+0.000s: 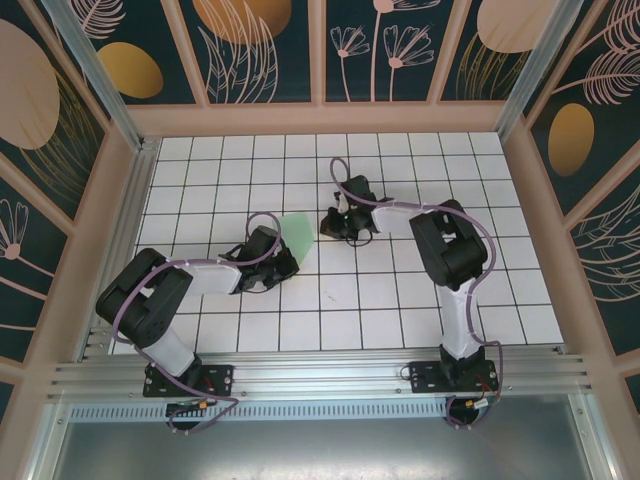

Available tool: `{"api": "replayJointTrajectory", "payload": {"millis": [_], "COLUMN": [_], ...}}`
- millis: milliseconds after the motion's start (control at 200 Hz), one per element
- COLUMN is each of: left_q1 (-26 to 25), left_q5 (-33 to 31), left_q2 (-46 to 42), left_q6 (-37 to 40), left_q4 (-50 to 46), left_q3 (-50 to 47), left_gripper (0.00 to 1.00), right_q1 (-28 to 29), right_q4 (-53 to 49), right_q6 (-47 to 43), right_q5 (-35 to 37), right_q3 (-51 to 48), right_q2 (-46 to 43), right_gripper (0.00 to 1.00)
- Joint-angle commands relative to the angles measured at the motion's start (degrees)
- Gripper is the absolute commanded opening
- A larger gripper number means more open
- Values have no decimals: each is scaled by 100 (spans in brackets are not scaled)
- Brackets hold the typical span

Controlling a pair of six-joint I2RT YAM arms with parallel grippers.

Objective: Fold a paper plane with a square sheet of paper (pick it up from the middle)
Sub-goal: Third fold the triangle at the center of the table.

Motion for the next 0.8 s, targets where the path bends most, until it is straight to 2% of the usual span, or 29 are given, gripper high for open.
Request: {"api": "replayJointTrajectory", "payload": {"millis": [0, 80, 120, 220, 325, 410, 595, 796], "left_q1": [3, -4, -2, 3, -3, -57, -389, -395], "left_q5": [-79, -35, -35, -206, -563, -868, -1642, -2142], "left_q2": [-37, -277, -444, -879, -1137, -1128, -896, -590], "left_q6": [246, 330, 356, 495, 917, 1350, 2086, 1957], "left_q4": [-903, -944, -944, -913, -997, -1242, -1894, -2005], "left_q3": [-8, 167, 242, 345, 347, 458, 897, 1063], "left_gripper": [4, 8, 14, 31, 35, 39, 39, 26], "right_q1": [-116, -113, -102, -83, -25, 5, -1, -11], "right_q4": [-225, -230, -201, -28, 253, 448, 771, 847], "right_q6": [-70, -129, -128, -6, 293, 570, 972, 1053], "right_q5": [384, 380, 330, 214, 28, -14, 120, 88], "right_q3": [181, -24, -195, -728, -1239, -1529, -1874, -1831], "right_q2": [-240, -619, -792, -1214, -1531, -1713, -1978, -1913], "right_gripper": [5, 11, 15, 36, 53, 62, 80, 83]}}
